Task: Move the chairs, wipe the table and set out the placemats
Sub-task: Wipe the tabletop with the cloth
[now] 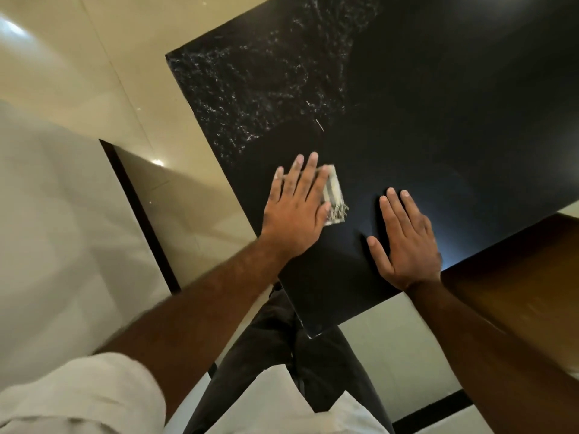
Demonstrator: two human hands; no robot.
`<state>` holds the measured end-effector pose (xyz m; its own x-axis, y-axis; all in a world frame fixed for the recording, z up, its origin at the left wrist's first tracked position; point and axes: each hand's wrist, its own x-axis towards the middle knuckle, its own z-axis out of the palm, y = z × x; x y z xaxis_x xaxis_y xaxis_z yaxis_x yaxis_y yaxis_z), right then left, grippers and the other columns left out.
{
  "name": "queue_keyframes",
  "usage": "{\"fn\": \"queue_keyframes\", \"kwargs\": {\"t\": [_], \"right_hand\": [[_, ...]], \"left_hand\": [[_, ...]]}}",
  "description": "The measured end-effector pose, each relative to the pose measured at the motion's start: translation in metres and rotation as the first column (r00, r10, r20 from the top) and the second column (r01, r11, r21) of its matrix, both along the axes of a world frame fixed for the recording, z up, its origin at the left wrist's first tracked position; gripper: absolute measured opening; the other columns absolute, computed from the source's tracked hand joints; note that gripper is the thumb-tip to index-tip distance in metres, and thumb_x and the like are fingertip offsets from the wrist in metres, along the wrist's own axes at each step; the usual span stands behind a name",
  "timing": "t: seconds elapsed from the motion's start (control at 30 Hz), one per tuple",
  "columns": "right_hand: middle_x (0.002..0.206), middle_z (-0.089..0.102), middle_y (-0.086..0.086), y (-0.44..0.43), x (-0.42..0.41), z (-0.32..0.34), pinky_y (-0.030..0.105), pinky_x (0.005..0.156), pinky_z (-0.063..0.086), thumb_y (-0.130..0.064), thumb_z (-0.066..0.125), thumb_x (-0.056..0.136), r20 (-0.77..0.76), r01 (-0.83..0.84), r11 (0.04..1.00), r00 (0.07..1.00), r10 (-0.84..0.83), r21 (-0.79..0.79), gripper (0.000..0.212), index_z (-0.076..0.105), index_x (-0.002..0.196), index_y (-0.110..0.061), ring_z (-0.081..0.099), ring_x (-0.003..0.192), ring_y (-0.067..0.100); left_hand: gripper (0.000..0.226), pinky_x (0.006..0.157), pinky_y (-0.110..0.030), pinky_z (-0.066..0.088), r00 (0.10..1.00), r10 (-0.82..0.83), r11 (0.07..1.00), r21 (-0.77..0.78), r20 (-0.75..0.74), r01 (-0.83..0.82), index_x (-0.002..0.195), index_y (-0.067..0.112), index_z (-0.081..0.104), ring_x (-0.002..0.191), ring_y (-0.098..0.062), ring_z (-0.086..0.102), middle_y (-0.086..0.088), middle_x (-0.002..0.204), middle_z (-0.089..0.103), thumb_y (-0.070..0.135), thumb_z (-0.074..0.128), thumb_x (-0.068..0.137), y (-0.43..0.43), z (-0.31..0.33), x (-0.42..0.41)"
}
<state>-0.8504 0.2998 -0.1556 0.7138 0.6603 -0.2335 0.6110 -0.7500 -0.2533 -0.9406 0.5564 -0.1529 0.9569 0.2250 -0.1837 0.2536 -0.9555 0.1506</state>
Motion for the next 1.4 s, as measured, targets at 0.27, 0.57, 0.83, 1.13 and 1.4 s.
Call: {"fn": "queue_keyframes", "kwargs": {"t": [0.27, 0.57, 0.83, 1.13, 1.4], "right_hand": [[0.185, 0.012, 0.003, 0.0, -0.004, 0.001, 0.054, 0.134, 0.023, -0.064, 0.033, 0.11, 0.043, 0.014, 1.0, 0.999, -0.014, 0.007, 0.082, 0.019, 0.176, -0.018, 0.001, 0.172, 0.022], [0.184, 0.014, 0.004, -0.005, -0.003, -0.005, 0.05, 0.134, 0.019, -0.065, 0.03, 0.111, 0.049, 0.006, 0.999, 0.999, -0.008, 0.037, 0.081, 0.02, 0.176, -0.017, 0.002, 0.172, 0.022], [0.185, 0.005, 0.003, -0.004, -0.004, -0.003, 0.047, 0.134, 0.018, -0.068, 0.03, 0.111, 0.051, 0.023, 1.0, 0.998, -0.023, 0.013, 0.084, 0.013, 0.177, -0.019, -0.002, 0.171, 0.019], [0.185, -0.004, 0.007, 0.086, -0.044, 0.014, 0.064, 0.129, 0.021, -0.065, 0.043, 0.107, 0.025, 0.277, 0.958, 0.96, -0.28, 0.073, 0.087, 0.013, 0.177, -0.022, -0.003, 0.17, 0.04], [0.184, -0.003, 0.015, 0.163, -0.02, -0.001, 0.068, 0.126, 0.025, -0.071, 0.038, 0.106, 0.074, 0.42, 0.906, 0.907, -0.416, -0.048, 0.082, 0.012, 0.176, -0.037, -0.007, 0.167, 0.051]], "left_hand": [[0.074, 0.134, -0.064, 0.003, 0.959, 0.272, 0.962, 0.053, -0.076, -0.269, 0.175, 0.023, -0.009, 0.169, -0.03, -0.012, -0.006, 0.183, -0.017, 0.054, 0.019, 0.114, 0.057, 0.0, -0.058], [0.074, 0.135, -0.063, 0.005, 0.946, 0.325, 0.944, 0.065, 0.004, -0.324, 0.176, 0.018, 0.001, 0.17, -0.033, -0.007, -0.012, 0.184, -0.007, 0.053, 0.017, 0.113, 0.048, -0.013, 0.03], [0.076, 0.135, -0.063, 0.006, 0.994, 0.103, 0.993, -0.054, -0.045, -0.105, 0.175, 0.021, -0.003, 0.169, -0.032, -0.012, -0.008, 0.183, -0.014, 0.055, 0.02, 0.112, -0.05, -0.008, 0.036], [0.072, 0.135, -0.056, -0.008, 0.984, 0.175, 0.972, -0.153, -0.029, -0.177, 0.175, 0.023, -0.005, 0.168, -0.019, -0.02, 0.004, 0.183, -0.017, 0.055, 0.012, 0.113, 0.044, 0.005, 0.037], [0.075, 0.136, -0.06, 0.0, 0.992, 0.124, 0.991, 0.057, -0.022, -0.123, 0.175, 0.019, -0.006, 0.169, -0.027, -0.013, -0.004, 0.183, -0.015, 0.057, 0.009, 0.113, 0.139, -0.021, 0.1]]}}
